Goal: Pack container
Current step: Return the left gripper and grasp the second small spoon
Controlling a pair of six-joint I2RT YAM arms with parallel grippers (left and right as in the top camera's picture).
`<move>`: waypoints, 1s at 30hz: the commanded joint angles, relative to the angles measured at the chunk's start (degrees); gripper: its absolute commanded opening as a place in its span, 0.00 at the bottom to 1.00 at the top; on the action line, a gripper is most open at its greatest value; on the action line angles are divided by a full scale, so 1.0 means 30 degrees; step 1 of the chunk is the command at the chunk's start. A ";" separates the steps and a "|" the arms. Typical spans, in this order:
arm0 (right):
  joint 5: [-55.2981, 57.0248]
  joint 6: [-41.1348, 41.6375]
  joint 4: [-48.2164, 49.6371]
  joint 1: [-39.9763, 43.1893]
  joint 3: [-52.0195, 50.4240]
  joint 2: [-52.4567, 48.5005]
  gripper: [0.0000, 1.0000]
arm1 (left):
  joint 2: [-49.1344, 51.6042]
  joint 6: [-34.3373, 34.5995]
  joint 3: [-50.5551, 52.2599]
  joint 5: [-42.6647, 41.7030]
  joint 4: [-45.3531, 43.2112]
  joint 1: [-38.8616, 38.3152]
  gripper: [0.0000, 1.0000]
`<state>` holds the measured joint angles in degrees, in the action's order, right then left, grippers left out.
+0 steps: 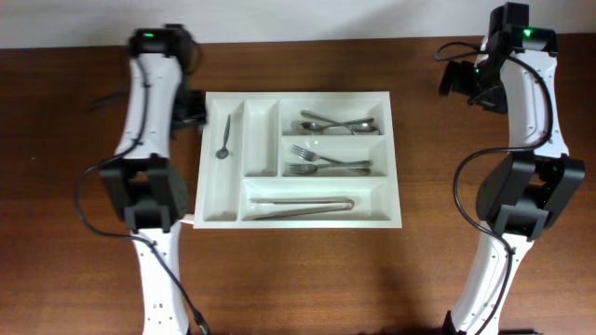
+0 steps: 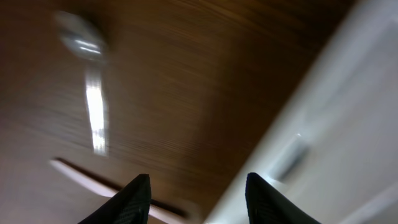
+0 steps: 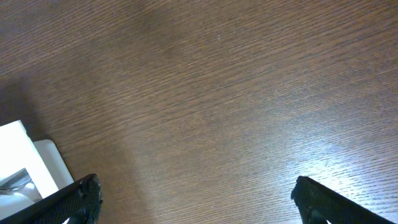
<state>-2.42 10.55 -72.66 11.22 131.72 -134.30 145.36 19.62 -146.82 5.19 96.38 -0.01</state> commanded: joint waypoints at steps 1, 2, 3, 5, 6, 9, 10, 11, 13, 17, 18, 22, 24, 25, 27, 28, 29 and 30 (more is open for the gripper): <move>0.0029 0.0240 0.0007 0.0036 0.0306 0.0714 0.99 | -0.0270 -0.1100 -0.0321 0.2011 0.0036 0.1880 0.50; 0.0029 0.0233 0.0015 0.0036 0.0306 0.0714 0.99 | -0.0262 -0.1377 -0.0262 0.2419 -0.0095 0.2200 0.49; 0.0029 0.0233 0.0015 0.0036 0.0306 0.0714 0.99 | -0.0262 -0.1676 -0.0226 0.2732 -0.0277 0.2433 0.48; 0.0029 0.0233 0.0007 0.0036 0.0306 0.0714 0.99 | -0.0240 -0.3038 -0.0189 0.2790 -0.1078 0.2812 0.47; 0.0029 0.0233 0.0007 0.0036 0.0306 0.0714 0.99 | -0.0240 -0.3381 -0.0175 0.2790 -0.1501 0.2812 0.47; 0.0029 0.0240 0.0007 0.0036 0.0306 0.0714 0.99 | -0.0240 -0.4138 -0.0138 0.2790 -0.2958 0.2674 0.47; 0.0029 0.0240 0.0007 0.0036 0.0306 0.0714 0.99 | -0.0240 -0.4291 -0.0131 0.2790 -0.3162 0.2637 0.47; 0.0029 0.0233 0.0007 0.0036 0.0306 0.0714 0.99 | -0.0219 -0.4568 -0.0087 0.2805 -0.3534 0.2543 0.47; 0.0029 0.0233 0.0007 0.0036 0.0306 0.0714 0.99 | -0.0095 -0.5217 0.0044 0.2834 -0.4291 0.2404 0.47; 0.0029 0.0233 0.0007 0.0036 0.0306 0.0714 0.99 | 0.0656 -0.5289 0.0306 0.4167 -0.4998 0.2062 0.49; 0.0029 0.0233 0.0007 0.0036 0.0306 0.0714 0.99 | 0.0947 -0.5289 0.0306 0.4401 -0.4983 0.2018 0.49; 0.0029 0.0233 0.0015 0.0036 0.0306 0.0714 0.99 | 0.2237 -0.5282 0.0321 0.4524 -0.4517 0.2004 0.50; 0.0029 0.0233 0.0015 0.0036 0.0306 0.0714 0.99 | 0.2652 -0.5275 0.0321 0.4663 -0.4226 0.2004 0.50; 0.0029 0.0233 0.0015 0.0036 0.0306 0.0714 0.99 | 0.2827 -0.5275 0.0321 0.4728 -0.4036 0.2004 0.50; 0.0029 0.0240 0.0007 0.0036 0.0306 0.0714 0.99 | 0.3016 -0.5268 0.0321 0.4816 -0.3679 0.2004 0.50; 0.0029 0.0233 0.0015 0.0036 0.0306 0.0714 0.99 | 0.3031 -0.5231 0.0321 0.4911 -0.3534 0.2004 0.50; 0.0029 0.0233 0.0007 0.0036 0.0306 0.0714 0.99 | 0.3118 -0.5005 0.0328 0.5231 -0.3417 0.2004 0.50; 0.0029 0.0233 0.0015 0.0036 0.0306 0.0714 0.99 | 0.3133 -0.4969 0.0328 0.5428 -0.3359 0.2004 0.50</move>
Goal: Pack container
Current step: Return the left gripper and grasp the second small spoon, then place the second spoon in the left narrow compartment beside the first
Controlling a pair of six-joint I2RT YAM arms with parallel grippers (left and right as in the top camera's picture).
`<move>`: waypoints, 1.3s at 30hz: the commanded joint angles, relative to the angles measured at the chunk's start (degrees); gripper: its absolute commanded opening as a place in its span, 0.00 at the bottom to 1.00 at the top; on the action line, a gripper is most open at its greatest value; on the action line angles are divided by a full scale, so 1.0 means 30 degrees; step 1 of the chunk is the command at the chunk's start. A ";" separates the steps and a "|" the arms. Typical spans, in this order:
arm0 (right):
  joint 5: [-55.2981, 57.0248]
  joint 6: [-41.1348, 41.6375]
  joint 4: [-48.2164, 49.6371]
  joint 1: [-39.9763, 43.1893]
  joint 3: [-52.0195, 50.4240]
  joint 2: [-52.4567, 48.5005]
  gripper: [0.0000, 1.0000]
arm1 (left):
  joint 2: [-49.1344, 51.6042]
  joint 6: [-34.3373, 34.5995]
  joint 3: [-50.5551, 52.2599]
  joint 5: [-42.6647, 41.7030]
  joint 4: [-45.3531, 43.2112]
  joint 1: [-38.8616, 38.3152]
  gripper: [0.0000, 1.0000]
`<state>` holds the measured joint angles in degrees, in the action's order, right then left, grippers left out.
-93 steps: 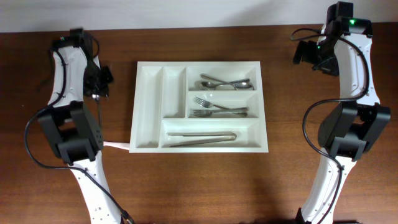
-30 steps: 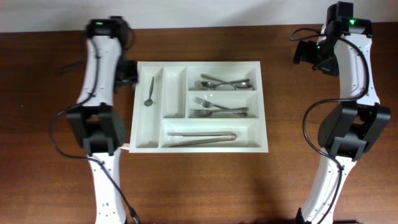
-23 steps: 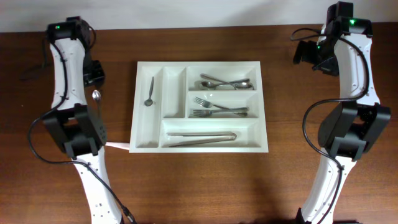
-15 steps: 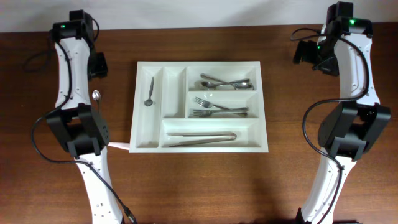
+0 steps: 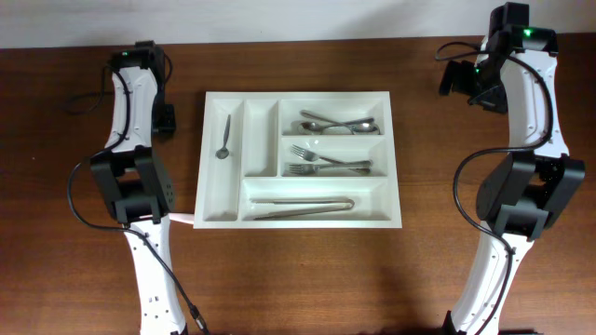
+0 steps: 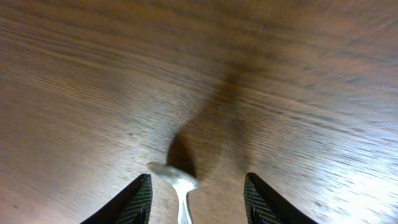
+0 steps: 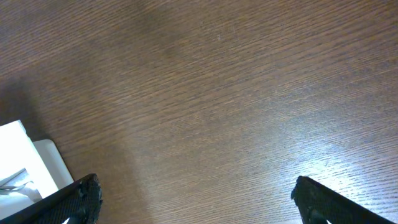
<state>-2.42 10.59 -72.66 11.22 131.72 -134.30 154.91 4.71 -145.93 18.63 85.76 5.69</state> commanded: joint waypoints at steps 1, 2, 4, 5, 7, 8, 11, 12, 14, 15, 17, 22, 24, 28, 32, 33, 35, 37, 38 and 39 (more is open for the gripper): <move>0.0029 0.0226 0.0015 0.0036 0.0306 0.0714 0.99 | -0.0022 -0.0007 0.0080 0.1107 0.0189 0.0102 0.50; 0.0029 0.0219 0.0015 0.0036 0.0306 0.0714 0.99 | -0.0022 -0.0007 0.0131 0.1246 0.0189 0.0102 0.50; 0.0029 0.0219 0.0015 0.0036 0.0306 0.0714 0.99 | -0.0015 -0.0007 0.0131 0.1311 0.0240 0.0138 0.50; 0.0029 0.0219 0.0007 0.0036 0.0306 0.0714 0.99 | -0.0015 -0.0007 0.0131 0.1311 0.0277 0.0160 0.50; 0.0029 0.0226 0.0007 0.0036 0.0306 0.0714 0.99 | -0.0007 -0.0007 0.0131 0.1311 0.0306 0.0175 0.50; 0.0029 0.0219 0.0015 0.0036 0.0306 0.0714 0.99 | 0.0007 -0.0015 0.0131 0.1326 0.0342 0.0182 0.50; 0.0029 0.0226 0.0015 0.0036 0.0306 0.0714 0.99 | 0.0015 -0.0007 0.0204 0.1756 0.0342 0.0233 0.49; 0.0029 0.0219 0.0015 0.0036 0.0306 0.0714 0.99 | 0.0015 -0.0007 0.0240 0.1807 0.0313 0.0248 0.50; 0.0029 0.0219 0.0007 0.0036 0.0306 0.0714 0.99 | 0.0087 0.0095 0.0255 0.1800 0.0233 0.0291 0.49; 0.0029 0.0226 0.0007 0.0036 0.0306 0.0714 0.99 | 0.0124 0.0131 0.0255 0.1800 0.0197 0.0321 0.50; 0.0029 0.0219 0.0007 0.0036 0.0306 0.0714 0.99 | 0.0262 0.0138 0.0255 0.1792 0.0087 0.0321 0.49; 0.0029 0.0226 0.0007 0.0036 0.0306 0.0714 0.99 | 0.0838 0.0561 0.0277 0.1727 -0.0306 0.0321 0.49; 0.0029 0.0226 0.0007 0.0036 0.0306 0.0714 0.99 | 0.1042 0.0568 0.0277 0.1727 -0.0401 0.0313 0.49; 0.0029 0.0219 0.0015 0.0036 0.0306 0.0714 0.99 | 0.1515 0.0699 0.0277 0.1727 -0.0423 0.0313 0.49; 0.0029 0.0226 0.0007 0.0036 0.0306 0.0714 0.99 | 0.2018 0.0699 0.0277 0.1712 -0.0423 0.0321 0.39; 0.0029 0.0226 0.0015 0.0036 0.0306 0.0714 0.99 | 0.2084 0.0707 0.0277 0.1712 -0.0423 0.0313 0.38; 0.0029 0.0226 0.0015 0.0036 0.0306 0.0714 0.99 | 0.2149 0.0707 0.0277 0.1712 -0.0437 0.0321 0.34; 0.0029 0.0219 0.0007 0.0036 0.0306 0.0714 0.99 | 0.2149 0.0707 0.0277 0.1712 -0.0525 0.0321 0.33; 0.0029 0.0219 0.0015 0.0036 0.0306 0.0714 0.99 | 0.2149 0.0707 0.0277 0.1712 -0.0576 0.0321 0.33; 0.0029 0.0226 0.0007 0.0036 0.0306 0.0714 0.99 | 0.2149 0.0699 0.0277 0.1698 -0.0605 0.0321 0.30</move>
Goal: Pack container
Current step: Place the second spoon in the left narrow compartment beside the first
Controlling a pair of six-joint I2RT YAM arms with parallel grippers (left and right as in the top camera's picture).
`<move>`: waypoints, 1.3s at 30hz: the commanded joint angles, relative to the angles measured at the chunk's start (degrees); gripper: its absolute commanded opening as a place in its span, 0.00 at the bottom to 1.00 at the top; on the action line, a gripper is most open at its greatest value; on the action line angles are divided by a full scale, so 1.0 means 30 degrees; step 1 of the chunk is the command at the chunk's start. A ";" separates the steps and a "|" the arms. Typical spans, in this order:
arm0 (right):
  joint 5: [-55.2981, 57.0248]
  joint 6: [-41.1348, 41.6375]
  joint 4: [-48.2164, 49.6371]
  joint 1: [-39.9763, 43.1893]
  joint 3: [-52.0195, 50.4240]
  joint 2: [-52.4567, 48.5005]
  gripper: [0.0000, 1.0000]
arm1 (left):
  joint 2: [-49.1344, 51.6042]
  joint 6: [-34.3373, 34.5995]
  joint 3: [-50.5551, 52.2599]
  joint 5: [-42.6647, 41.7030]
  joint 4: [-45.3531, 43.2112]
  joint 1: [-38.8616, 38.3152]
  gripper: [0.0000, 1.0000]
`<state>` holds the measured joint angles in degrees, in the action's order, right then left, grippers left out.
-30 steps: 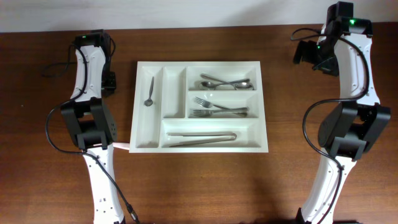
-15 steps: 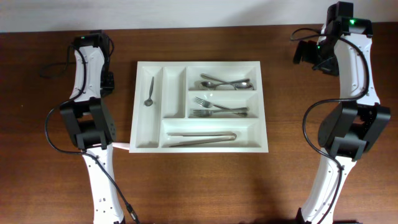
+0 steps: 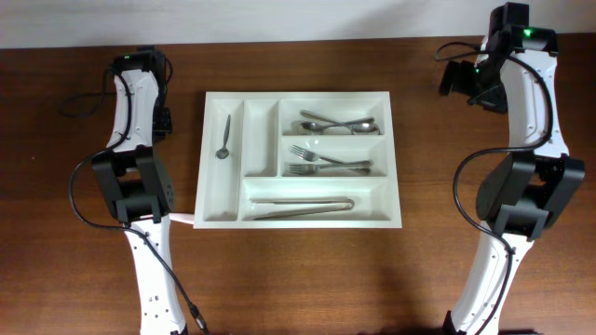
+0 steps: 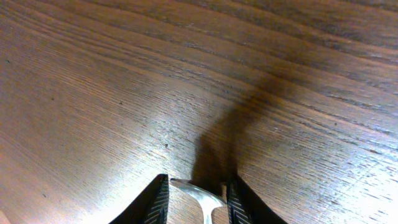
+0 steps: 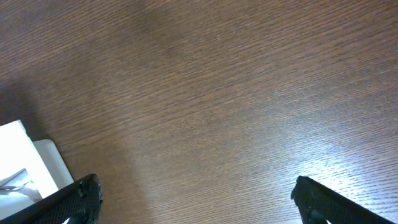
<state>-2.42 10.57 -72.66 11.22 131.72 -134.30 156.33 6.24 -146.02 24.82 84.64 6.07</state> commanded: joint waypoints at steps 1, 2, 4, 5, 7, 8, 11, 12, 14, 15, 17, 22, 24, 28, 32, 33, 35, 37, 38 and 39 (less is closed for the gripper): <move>0.0029 0.0226 0.0007 0.0036 0.0306 0.0714 0.99 | 0.1676 0.0189 0.0306 -0.0386 -0.0262 0.0197 0.28; 0.0029 0.0226 0.0007 0.0036 0.0306 0.0714 0.99 | 0.1676 0.0204 0.0313 -0.0554 -0.0423 0.0197 0.27; 0.0029 0.0233 0.0015 0.0036 0.0306 0.0714 0.99 | 0.1676 0.0270 0.0393 -0.0554 -0.0590 0.0189 0.27; 0.0029 0.0226 0.0015 0.0036 0.0306 0.0714 0.99 | 0.1676 0.0321 0.0452 -0.0554 -0.0648 0.0189 0.26; 0.0029 0.0226 0.0015 0.0036 0.0306 0.0714 0.99 | 0.1676 0.0495 0.0685 -0.0554 -0.0736 0.0197 0.26; 0.0029 0.0226 0.0007 0.0036 0.0306 0.0714 0.99 | 0.1676 0.0495 0.0743 -0.0561 -0.0750 0.0189 0.26; 0.0029 0.0226 0.0007 0.0036 0.0306 0.0714 0.99 | 0.1676 0.0495 0.0845 -0.0568 -0.0809 0.0189 0.25; 0.0029 0.0233 0.0007 0.0036 0.0306 0.0714 0.99 | 0.1676 0.0503 0.0860 -0.0656 -0.0823 0.0189 0.25; 0.0029 0.0233 0.0007 0.0036 0.0306 0.0714 0.99 | 0.1676 0.0554 0.0860 -0.0860 -0.0831 0.0189 0.25; 0.0029 0.0226 0.0007 0.0036 0.0306 0.0714 0.99 | 0.1676 0.0561 0.0860 -0.0940 -0.0823 0.0189 0.22; 0.0029 0.0226 0.0007 0.0036 0.0306 0.0714 0.99 | 0.1676 0.0561 0.0860 -0.0991 -0.0801 0.0189 0.20; 0.0029 0.0226 0.0007 0.0036 0.0306 0.0714 0.99 | 0.1676 0.0561 0.0860 -0.0991 -0.0787 0.0189 0.17; 0.0029 0.0226 0.0015 0.0036 0.0306 0.0714 0.99 | 0.1676 0.0561 0.0860 -0.0991 -0.0772 0.0189 0.14; 0.0029 0.0233 0.0007 0.0036 0.0306 0.0714 0.99 | 0.1676 0.0554 0.0860 -0.1275 -0.0714 0.0153 0.02; 0.0029 0.0226 0.0015 0.0036 0.0306 0.0714 0.99 | 0.1676 0.0554 0.0860 -0.1348 -0.0408 0.0153 0.02; 0.0029 0.0226 0.0007 0.0036 0.0306 0.0714 0.99 | 0.1676 0.0554 0.0852 -0.1348 -0.0277 0.0153 0.02; 0.0029 0.0226 0.0015 0.0036 0.0306 0.0714 0.99 | 0.1676 0.0554 0.0816 -0.1348 0.0036 0.0160 0.02; 0.0029 0.0226 0.0007 0.0036 0.0306 0.0714 0.99 | 0.1661 0.0554 0.0721 -0.1348 0.0357 0.0153 0.02; 0.0029 0.0226 0.0015 0.0036 0.0306 0.0714 0.99 | 0.1632 0.0561 0.0583 -0.1355 0.0597 0.0153 0.02; 0.0029 0.0233 0.0007 0.0036 0.0306 0.0714 0.99 | 0.1603 0.0561 0.0408 -0.1362 0.0831 0.0153 0.02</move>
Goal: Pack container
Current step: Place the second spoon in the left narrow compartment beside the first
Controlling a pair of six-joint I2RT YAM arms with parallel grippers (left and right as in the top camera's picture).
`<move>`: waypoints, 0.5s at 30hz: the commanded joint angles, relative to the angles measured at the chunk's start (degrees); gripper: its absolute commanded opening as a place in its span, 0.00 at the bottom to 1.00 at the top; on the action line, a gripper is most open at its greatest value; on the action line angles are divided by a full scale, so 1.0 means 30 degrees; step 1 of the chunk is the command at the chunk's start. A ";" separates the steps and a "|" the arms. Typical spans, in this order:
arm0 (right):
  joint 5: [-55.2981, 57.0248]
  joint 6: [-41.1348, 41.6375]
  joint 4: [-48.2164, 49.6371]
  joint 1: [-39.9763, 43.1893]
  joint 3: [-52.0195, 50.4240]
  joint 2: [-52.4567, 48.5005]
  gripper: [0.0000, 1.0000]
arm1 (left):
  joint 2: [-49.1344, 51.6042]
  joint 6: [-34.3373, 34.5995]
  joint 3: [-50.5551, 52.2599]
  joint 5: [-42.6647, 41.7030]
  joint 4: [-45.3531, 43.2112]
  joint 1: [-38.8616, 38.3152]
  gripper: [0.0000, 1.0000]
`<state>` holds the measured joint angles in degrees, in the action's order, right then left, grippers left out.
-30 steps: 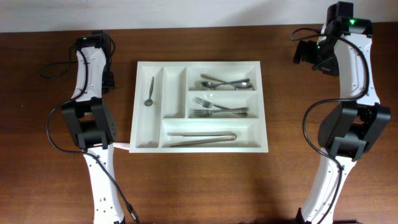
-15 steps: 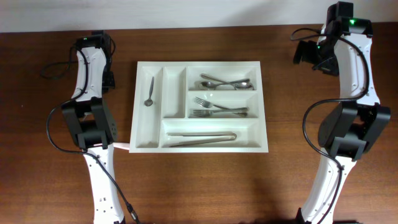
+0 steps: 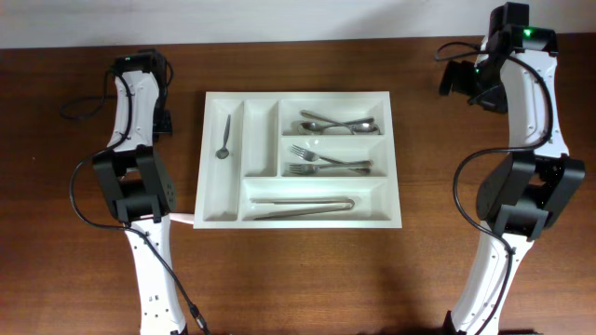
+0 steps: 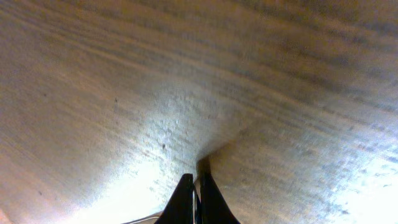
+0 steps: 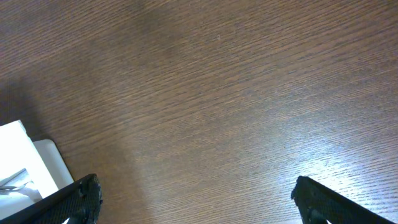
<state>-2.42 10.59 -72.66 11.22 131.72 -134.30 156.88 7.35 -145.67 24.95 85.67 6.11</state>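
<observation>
The white cutlery tray [image 3: 296, 96] lies mid-table, holding a small spoon [image 3: 223, 138] in its left slot, spoons [image 3: 337, 122], forks [image 3: 326, 160] and tongs [image 3: 303, 206]. My left gripper [image 3: 164, 121] is low over the wood just left of the tray. In the left wrist view its fingers [image 4: 196, 186] are pressed almost together with a thin bright metal sliver [image 4: 194, 201] between them, which I take for a spoon. A pale strip [image 4: 148, 218] shows at the lower left. My right gripper [image 3: 456, 82] hangs open [image 5: 196, 199] over bare wood at the far right.
A pale thin piece [image 3: 183, 220] pokes out beside the tray's lower left corner. A corner of the tray [image 5: 25, 155] shows at the left of the right wrist view. Black cables [image 3: 88, 100] trail left of the left arm.
My left gripper's fingers, which stood a little apart around a spoon bowl on the wood, are now shut together on it. The right arm and the tray's contents are unchanged.
At first my left gripper was open and blurred beside the tray's left edge. Then it was further left, open over a spoon on the wood. Then its fingers stood closer around the spoon bowl, and now they are shut on it. The right arm stayed still.
</observation>
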 commanded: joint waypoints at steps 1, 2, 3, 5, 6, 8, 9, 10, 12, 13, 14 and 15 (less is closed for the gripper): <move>0.0029 0.0219 0.0007 0.0036 0.0306 0.0714 0.99 | 0.1377 0.0189 0.0000 -0.1406 0.0787 0.0138 0.02; 0.0029 0.0226 0.0015 0.0036 0.0306 0.0714 0.99 | 0.1290 0.0197 -0.0619 -0.1486 0.1209 0.0138 0.02; 0.0029 0.0226 0.0007 0.0036 0.0306 0.0714 0.99 | 0.1231 0.0255 -0.1122 -0.1552 0.1486 0.0138 0.02; 0.0029 0.0219 0.0007 0.0036 0.0306 0.0714 0.99 | 0.1129 0.0255 -0.2229 -0.1581 0.2004 0.0138 0.02; 0.0029 0.0226 0.0015 0.0036 0.0306 0.0714 0.99 | 0.1086 0.0255 -0.2878 -0.1617 0.2310 0.0138 0.02; 0.0029 0.0219 0.0007 0.0036 0.0306 0.0714 0.99 | 0.0947 0.0255 -0.5078 -0.1916 0.3373 0.0138 0.02; 0.0029 0.0226 0.0007 0.0036 0.0306 0.0714 0.99 | 0.0933 0.0255 -0.5778 -0.2062 0.3672 0.0138 0.02; 0.0029 0.0219 0.0015 0.0036 0.0306 0.0714 0.99 | 0.0874 0.0240 -0.6419 -0.2346 0.3687 0.0138 0.02; 0.0029 0.0226 0.0007 0.0036 0.0306 0.0714 0.99 | 0.0379 0.0262 -0.7337 -0.3366 0.3679 0.0087 0.02; 0.0029 0.0219 0.0015 0.0036 0.0306 0.0714 0.99 | 0.0168 0.0262 -0.7613 -0.3679 0.3672 0.0066 0.02; 0.0029 0.0219 0.0007 0.0036 0.0306 0.0714 0.99 | -0.0087 0.0299 -0.7905 -0.4000 0.3679 0.0015 0.02; 0.0029 0.0219 0.0015 0.0036 0.0306 0.0714 0.99 | -0.0350 0.0517 -0.8160 -0.4211 0.3679 -0.0051 0.02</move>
<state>-2.42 10.59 -72.66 11.22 131.72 -134.30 159.79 7.53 -166.95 16.97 96.51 6.17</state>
